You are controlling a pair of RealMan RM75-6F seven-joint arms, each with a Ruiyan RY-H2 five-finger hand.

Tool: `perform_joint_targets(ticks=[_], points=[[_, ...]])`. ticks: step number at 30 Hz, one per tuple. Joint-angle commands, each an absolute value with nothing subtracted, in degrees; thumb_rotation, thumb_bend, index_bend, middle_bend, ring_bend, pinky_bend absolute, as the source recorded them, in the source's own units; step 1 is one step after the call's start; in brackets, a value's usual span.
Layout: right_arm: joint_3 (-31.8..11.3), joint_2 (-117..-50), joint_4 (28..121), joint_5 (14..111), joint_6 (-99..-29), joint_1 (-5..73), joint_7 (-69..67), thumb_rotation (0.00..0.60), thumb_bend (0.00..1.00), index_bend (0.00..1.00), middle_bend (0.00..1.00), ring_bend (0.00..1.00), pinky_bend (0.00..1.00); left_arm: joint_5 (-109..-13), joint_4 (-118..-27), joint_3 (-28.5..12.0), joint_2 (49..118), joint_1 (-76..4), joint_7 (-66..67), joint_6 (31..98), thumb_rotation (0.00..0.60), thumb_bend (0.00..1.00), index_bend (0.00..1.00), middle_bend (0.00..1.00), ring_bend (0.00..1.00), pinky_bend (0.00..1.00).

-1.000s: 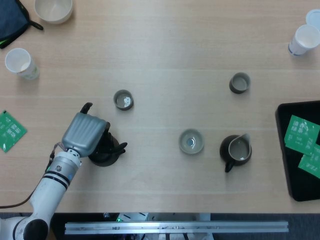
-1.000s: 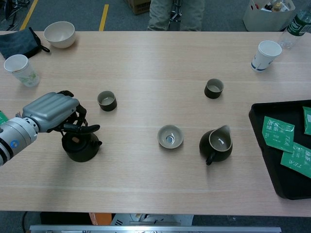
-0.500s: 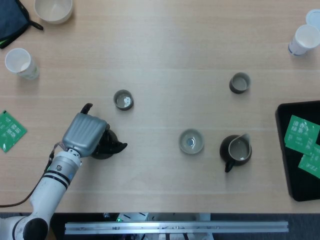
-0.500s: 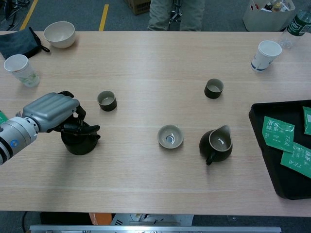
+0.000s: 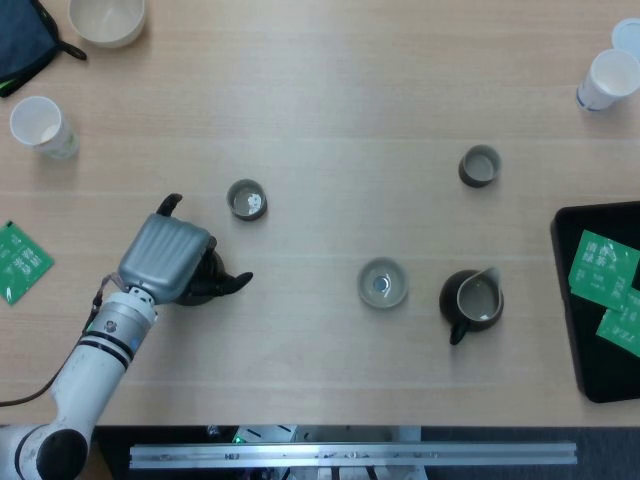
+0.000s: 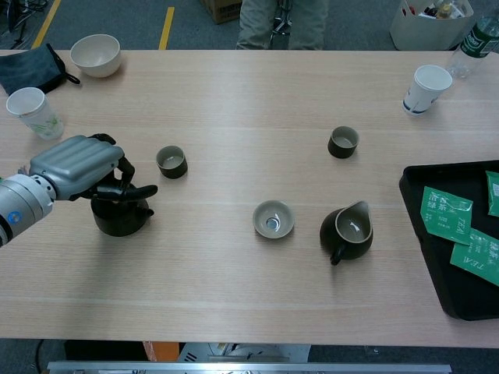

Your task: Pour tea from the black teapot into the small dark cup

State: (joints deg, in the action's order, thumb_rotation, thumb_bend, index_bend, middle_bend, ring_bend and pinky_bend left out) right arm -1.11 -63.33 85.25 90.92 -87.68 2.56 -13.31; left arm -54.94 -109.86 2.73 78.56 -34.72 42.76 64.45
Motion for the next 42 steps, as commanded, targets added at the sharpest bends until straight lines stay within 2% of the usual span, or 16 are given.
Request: perform_joint_targets(ticks=[1,10,14,29,31,34,39,40,42], points=[[-1.1,-63.4,85.3,90.9,-87.6,2.6,-13.3,0.600,0.15,0.33,0.33,0.22,0.24,-55.9,-109.9,2.0,77.9,-34.9,41.5,64.6,0.000,0.13,0.71,1.00,0.83,0.11],[-1.3,-63.4,85.4,90.7,-87.1,2.9,-13.1,0.600,0.15,0.33,0.33,0.22,0.24,-55.7,-108.9,-1.0,76.8,-35.2,37.6,64.9,0.000,0.13,0.76,1.00,0.85,0.11],[-1.3,-63.4,85.5,90.7,-87.2,2.9,-13.0,0.600,0.15,0.33,0.33,0.22,0.24,-53.7,-107.8,-2.9,76.9,-35.6,37.0,65.6,0.050,0.13,0.82,1.00,0.88,0.13],[-1.3,-63.2,85.9,90.9,-87.7,2.7,-12.9,0.600,0.15,0.33,0.33,0.22,0.24,-49.4,-104.0,-6.0,77.7,-36.0,36.6,68.3,0.086,0.13,0.94,1.00,0.95,0.17],[-1.3,-63.2,86.0,90.9,-87.8,2.6,-12.8,0.600,0.15,0.33,0.33,0.22,0.24,-49.3,-103.4,-6.3,78.1,-36.0,36.7,68.9,0.114,0.13,0.96,1.00,0.96,0.18],[-1.2,-63.1,86.1,91.0,-87.9,2.6,-12.7,0.600,0.15,0.33,0.33,0.22,0.24,-49.1,-102.6,-6.6,78.4,-35.9,36.8,69.6,0.204,0.14,0.97,1.00,0.97,0.18],[-1.2,-63.1,86.2,91.0,-88.1,2.4,-12.7,0.600,0.15,0.33,0.33,0.22,0.24,-48.8,-101.8,-7.0,78.9,-35.8,36.9,70.4,0.284,0.18,0.98,1.00,0.97,0.19],[-1.1,-63.0,86.2,91.1,-88.1,2.4,-12.7,0.600,0.15,0.33,0.33,0.22,0.24,-48.8,-101.6,-7.2,79.1,-35.7,36.8,70.6,0.295,0.19,0.98,1.00,0.97,0.19],[-1.1,-63.0,86.3,91.2,-88.3,2.3,-12.7,0.600,0.15,0.33,0.33,0.22,0.24,-48.8,-101.4,-7.6,79.6,-35.6,36.3,71.0,0.274,0.19,0.98,1.00,0.97,0.20]])
